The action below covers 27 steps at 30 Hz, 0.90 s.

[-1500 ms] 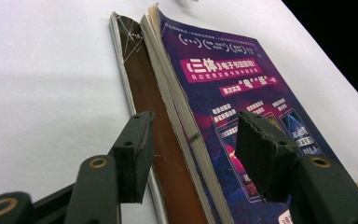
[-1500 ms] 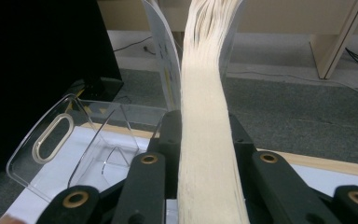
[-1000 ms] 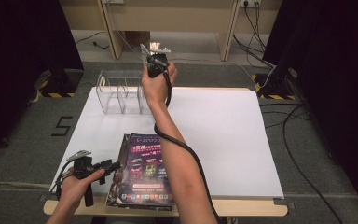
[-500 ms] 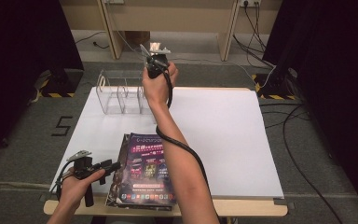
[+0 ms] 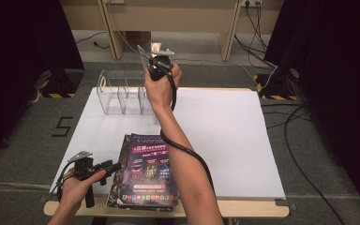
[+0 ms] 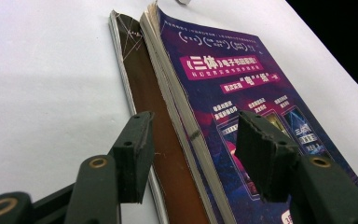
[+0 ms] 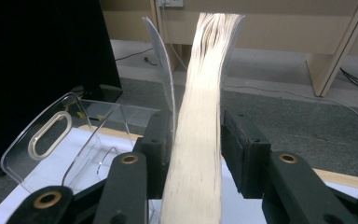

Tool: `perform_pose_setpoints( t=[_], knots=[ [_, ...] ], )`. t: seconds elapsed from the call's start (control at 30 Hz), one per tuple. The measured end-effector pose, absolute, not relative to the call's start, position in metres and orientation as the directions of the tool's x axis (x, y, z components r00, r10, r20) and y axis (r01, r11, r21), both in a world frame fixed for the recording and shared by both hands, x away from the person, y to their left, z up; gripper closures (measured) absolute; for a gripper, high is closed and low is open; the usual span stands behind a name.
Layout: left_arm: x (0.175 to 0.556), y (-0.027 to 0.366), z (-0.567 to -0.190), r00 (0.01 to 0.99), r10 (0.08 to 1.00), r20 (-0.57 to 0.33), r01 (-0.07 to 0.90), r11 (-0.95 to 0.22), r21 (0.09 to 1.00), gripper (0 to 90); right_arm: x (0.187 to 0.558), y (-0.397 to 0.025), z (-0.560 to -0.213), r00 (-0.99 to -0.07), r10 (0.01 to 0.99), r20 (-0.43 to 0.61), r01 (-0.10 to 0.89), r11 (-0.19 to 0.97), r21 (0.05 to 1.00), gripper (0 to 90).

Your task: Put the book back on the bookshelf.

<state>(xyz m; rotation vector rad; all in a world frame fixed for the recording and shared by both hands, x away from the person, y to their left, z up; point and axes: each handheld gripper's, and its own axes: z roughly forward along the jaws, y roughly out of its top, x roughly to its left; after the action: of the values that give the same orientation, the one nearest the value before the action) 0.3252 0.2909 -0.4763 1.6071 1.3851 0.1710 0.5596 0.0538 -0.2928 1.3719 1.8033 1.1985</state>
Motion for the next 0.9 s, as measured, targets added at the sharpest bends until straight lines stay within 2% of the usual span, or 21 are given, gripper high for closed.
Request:
perform_pose_setpoints(
  t=[0.63,0.9],
  knots=[
    [0.325,0.289,-0.477,0.346,0.822,-0.453,0.679,0.114,0.726,44.8,0.536,0.044,-0.292,-0.37,0.922,0.112,0.423,0.06,0.904,60.3],
    [0.325,0.29,-0.477,0.342,0.823,-0.453,0.675,0.121,0.728,44.0,0.528,0.039,-0.291,-0.404,0.905,0.132,0.418,0.053,0.907,56.6]
  ],
)
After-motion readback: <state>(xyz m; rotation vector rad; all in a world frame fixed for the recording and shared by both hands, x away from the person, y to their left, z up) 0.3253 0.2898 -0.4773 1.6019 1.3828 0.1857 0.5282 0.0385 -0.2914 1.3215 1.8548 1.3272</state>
